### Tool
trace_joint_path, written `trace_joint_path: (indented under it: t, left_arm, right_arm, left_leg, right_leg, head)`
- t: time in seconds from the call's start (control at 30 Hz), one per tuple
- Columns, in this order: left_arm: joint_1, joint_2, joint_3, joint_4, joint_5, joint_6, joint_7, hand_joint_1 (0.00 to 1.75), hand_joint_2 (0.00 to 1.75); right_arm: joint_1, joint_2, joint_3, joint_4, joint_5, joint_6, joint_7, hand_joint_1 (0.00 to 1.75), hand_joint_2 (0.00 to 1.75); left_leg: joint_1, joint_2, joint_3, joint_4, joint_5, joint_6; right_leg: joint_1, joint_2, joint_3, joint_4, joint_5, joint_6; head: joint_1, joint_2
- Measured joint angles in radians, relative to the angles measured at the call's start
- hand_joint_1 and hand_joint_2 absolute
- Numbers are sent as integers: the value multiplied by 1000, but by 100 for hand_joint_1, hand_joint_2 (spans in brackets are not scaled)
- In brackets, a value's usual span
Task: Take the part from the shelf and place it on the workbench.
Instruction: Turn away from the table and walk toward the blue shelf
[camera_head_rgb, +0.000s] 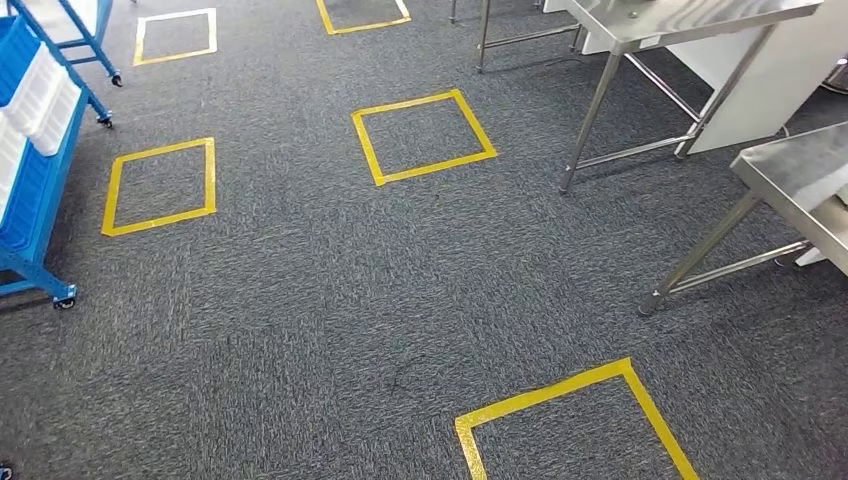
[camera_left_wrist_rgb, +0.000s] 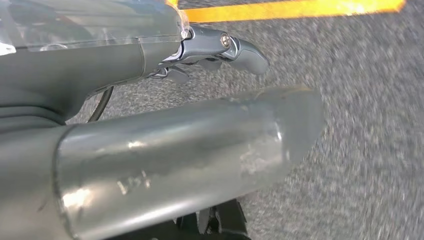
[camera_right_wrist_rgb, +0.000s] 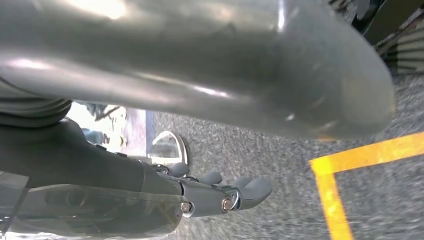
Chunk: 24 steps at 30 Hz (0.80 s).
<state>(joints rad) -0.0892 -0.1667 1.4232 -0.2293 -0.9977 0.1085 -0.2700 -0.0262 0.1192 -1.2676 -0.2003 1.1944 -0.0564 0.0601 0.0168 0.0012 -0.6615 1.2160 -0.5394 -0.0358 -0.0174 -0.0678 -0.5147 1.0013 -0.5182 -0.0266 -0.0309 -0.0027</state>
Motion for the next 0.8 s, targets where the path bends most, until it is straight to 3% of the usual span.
trace_joint_path:
  t: [0.07, 0.13, 0.2, 0.23, 0.3, 0.37, 0.43, 0.47, 0.5, 0.53, 0.57, 0.6, 0.67, 0.73, 0.8]
  left_arm:
    - [-1, 1, 0, 0, 0, 2, 1, 0, 0]
    - [-3, 1, 0, 0, 0, 2, 1, 0, 0]
    - [-2, 1, 0, 0, 0, 2, 2, 0, 0]
    - [-1, 1, 0, 0, 0, 2, 2, 0, 0]
    - [0, 1, 0, 0, 0, 2, 4, 0, 0]
    - [-2, 1, 0, 0, 0, 2, 4, 0, 0]
    - [-4, 2, 0, 0, -1, 2, 4, 0, 0]
    - [-4, 2, 0, 0, -1, 2, 3, 0, 0]
    - [-3, 3, 0, 0, -1, 2, 3, 0, 0]
    - [-2, 3, 0, 0, -2, 2, 4, 0, 0]
    - [-2, 3, 0, 0, -2, 2, 4, 0, 0]
    - [-3, 2, 0, 0, -2, 2, 4, 0, 0]
    - [-3, 2, 0, 0, -2, 2, 5, 0, 0]
    - [0, 2, 0, 0, -1, 2, 6, 0, 0]
    - [3, 3, 0, 0, 0, 3, 6, 0, 0]
  right_arm:
    - [-1, -3, 0, 0, 0, 2, 2, 0, 0]
    - [-2, -3, 0, 0, 0, 4, 3, 0, 0]
    - [-7, -3, 0, 0, 0, 4, 3, 0, 0]
    - [-9, -3, 0, 1, 0, 4, 3, 0, 0]
    - [-11, -2, 0, 1, 0, 4, 4, 0, 0]
    - [-7, 4, 0, 1, 0, 4, 5, 0, 0]
    - [-3, 13, 0, 1, 0, 4, 6, 0, 0]
    - [-2, 15, 0, 1, 0, 4, 6, 0, 0]
    - [-2, 17, 0, 1, 0, 4, 6, 0, 0]
    - [-2, 18, 0, 1, 0, 4, 6, 0, 0]
    - [-2, 18, 0, 1, 0, 4, 6, 0, 0]
    - [-2, 18, 0, 1, 0, 4, 6, 0, 0]
    - [-4, 18, 0, 0, 0, 4, 7, 0, 0]
    - [-7, 18, 0, 1, 0, 5, 10, 0, 0]
    - [-8, 18, 0, 1, 0, 7, 13, 0, 0]
  left_leg:
    - [-3, 45, 71, -128, 52, 6]
    - [-10, 73, 102, -190, 66, 21]
    - [-14, 54, 98, -194, 67, 36]
    - [-13, 43, 99, -198, 70, 43]
    - [-10, 22, 103, -208, 76, 55]
    - [-11, 1, 101, -209, 80, 63]
    - [-15, -27, 100, -208, 81, 67]
    - [-16, -43, 100, -207, 80, 68]
    - [-17, -59, 101, -205, 80, 67]
    - [-17, -74, 102, -203, 79, 66]
    - [-18, -88, 101, -200, 78, 63]
    - [-18, -102, 99, -197, 77, 59]
    - [-16, -124, 91, -194, 78, 47]
    - [-12, -139, 85, -196, 81, 34]
    - [-13, -100, 69, -162, 58, 25]
  right_leg:
    - [3, -25, 9, 2, -8, 9]
    - [7, -46, 15, 4, -15, 20]
    - [8, -65, 20, 2, -18, 30]
    - [6, -58, 22, 6, -23, 36]
    - [0, -10, 6, 48, -57, 44]
    - [-2, 45, -54, 166, -119, 44]
    - [-2, 60, -115, 272, -150, 42]
    - [-2, 63, -122, 276, -135, 40]
    - [-2, 67, -113, 243, -101, 37]
    - [-3, 78, -91, 186, -58, 34]
    - [-3, 103, -67, 123, -24, 30]
    - [-4, 125, -48, 73, -3, 28]
    - [-2, 149, -34, 32, 4, 25]
    - [-1, 127, -30, 24, 9, 18]
    - [-3, 100, -22, 11, 14, 6]
  head:
    - [0, 0]
    - [0, 0]
    - [0, 0]
    - [0, 0]
    - [0, 0]
    - [0, 0]
    - [0, 0]
    - [0, 0]
    - [0, 0]
    - [0, 0]
    - [0, 0]
    - [0, 0]
    - [0, 0]
    - [0, 0]
    - [0, 0]
